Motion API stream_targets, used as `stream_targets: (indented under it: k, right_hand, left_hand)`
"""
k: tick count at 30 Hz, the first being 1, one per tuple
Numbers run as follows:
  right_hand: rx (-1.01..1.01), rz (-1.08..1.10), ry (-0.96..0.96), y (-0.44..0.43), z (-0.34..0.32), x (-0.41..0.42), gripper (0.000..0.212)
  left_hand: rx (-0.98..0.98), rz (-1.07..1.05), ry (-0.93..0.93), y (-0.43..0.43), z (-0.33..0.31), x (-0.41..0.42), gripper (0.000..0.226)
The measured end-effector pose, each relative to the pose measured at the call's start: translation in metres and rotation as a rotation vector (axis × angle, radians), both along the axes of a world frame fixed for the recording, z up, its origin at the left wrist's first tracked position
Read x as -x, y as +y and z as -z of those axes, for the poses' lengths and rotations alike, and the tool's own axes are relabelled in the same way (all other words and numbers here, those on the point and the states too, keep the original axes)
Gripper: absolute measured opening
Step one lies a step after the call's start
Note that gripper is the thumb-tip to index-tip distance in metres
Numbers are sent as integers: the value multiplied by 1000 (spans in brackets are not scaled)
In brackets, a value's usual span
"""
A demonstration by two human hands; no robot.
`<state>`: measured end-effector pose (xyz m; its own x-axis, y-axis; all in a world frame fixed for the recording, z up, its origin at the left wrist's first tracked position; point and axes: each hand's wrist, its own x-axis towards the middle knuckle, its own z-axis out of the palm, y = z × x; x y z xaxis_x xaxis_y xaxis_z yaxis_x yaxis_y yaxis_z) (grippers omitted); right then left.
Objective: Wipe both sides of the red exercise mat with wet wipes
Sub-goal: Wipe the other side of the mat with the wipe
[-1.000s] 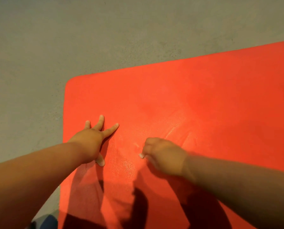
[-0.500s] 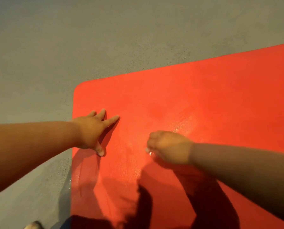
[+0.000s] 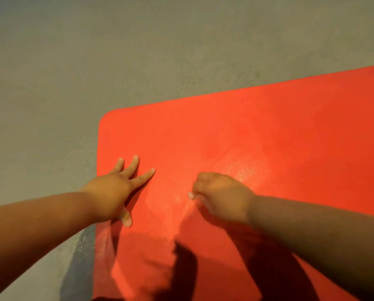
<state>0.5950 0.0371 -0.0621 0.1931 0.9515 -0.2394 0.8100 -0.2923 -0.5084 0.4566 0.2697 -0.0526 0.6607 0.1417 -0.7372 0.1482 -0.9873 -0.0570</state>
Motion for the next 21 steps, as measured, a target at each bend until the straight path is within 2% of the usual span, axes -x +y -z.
stream_targets:
  k: [3, 5, 6, 8, 11, 13, 14, 15, 18, 19, 21]
  right_hand:
    - [22, 612, -169, -1, 2, -99, 15]
    - [28, 793, -272, 2, 3, -114, 19]
    - [37, 774, -277, 7, 4, -98, 17]
    - [-3, 601, -190, 19, 9, -38, 15]
    - [-73, 85, 1, 18, 4, 52, 16]
    - [-39, -239, 47, 19, -5, 55, 13]
    - [-73, -262, 3, 21, -2, 38, 11]
    - [-107, -171, -77, 23, 0, 15, 8]
    - [-46, 440, -289, 25, 4, -81, 22]
    - [-12, 578, -333, 25, 4, -98, 23]
    - [13, 641, -337, 32, 6, -86, 19]
  left_hand:
    - [7, 1, -11, 0, -1, 0, 136]
    - [18, -10, -18, 0, -2, 0, 135]
    - [26, -18, -23, -1, -2, 0, 135]
    - [37, -22, -38, 1, -3, 0, 135]
    - [56, -32, -67, 2, -3, 3, 134]
    - [88, -58, -124, 7, -4, 6, 133]
    - [97, -81, -144, 11, -5, 8, 134]
    - [96, -122, -160, 13, -7, 12, 133]
    - [52, -316, -209, 19, -7, 28, 134]
    - [60, -365, -213, 20, -7, 33, 136]
    - [93, -396, -171, 19, -8, 38, 141]
